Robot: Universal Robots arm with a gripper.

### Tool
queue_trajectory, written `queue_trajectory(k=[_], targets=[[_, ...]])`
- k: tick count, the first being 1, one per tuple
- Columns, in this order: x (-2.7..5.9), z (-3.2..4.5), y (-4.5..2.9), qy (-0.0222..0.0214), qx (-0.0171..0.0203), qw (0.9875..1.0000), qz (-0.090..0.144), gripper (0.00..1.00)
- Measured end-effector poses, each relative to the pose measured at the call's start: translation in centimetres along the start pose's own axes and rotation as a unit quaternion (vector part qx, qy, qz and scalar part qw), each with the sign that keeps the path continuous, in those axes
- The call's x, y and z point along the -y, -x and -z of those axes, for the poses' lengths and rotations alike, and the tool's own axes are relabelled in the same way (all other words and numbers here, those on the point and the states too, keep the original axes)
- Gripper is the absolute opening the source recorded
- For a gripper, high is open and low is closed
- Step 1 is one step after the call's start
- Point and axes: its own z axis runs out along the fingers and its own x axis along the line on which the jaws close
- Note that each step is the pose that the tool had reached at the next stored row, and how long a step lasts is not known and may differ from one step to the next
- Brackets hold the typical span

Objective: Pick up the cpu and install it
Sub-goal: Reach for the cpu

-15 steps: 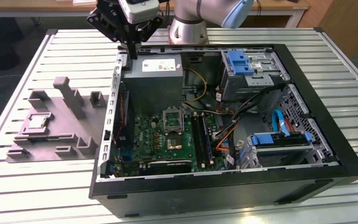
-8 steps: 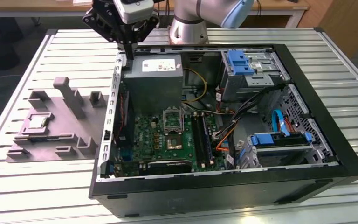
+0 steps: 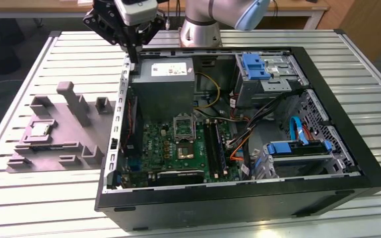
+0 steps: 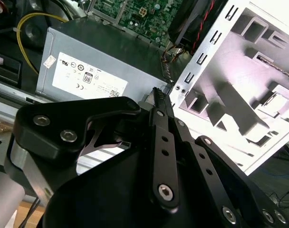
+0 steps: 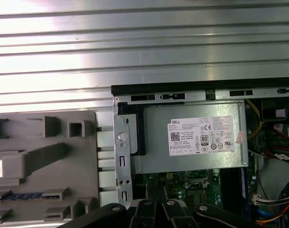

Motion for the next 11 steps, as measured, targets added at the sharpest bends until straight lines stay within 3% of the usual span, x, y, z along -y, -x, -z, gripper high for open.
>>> queue_trajectory(k=[11], targets=[[0.03,0.01,-0.36,0.0,0.0,1.0,0.0,0.11]])
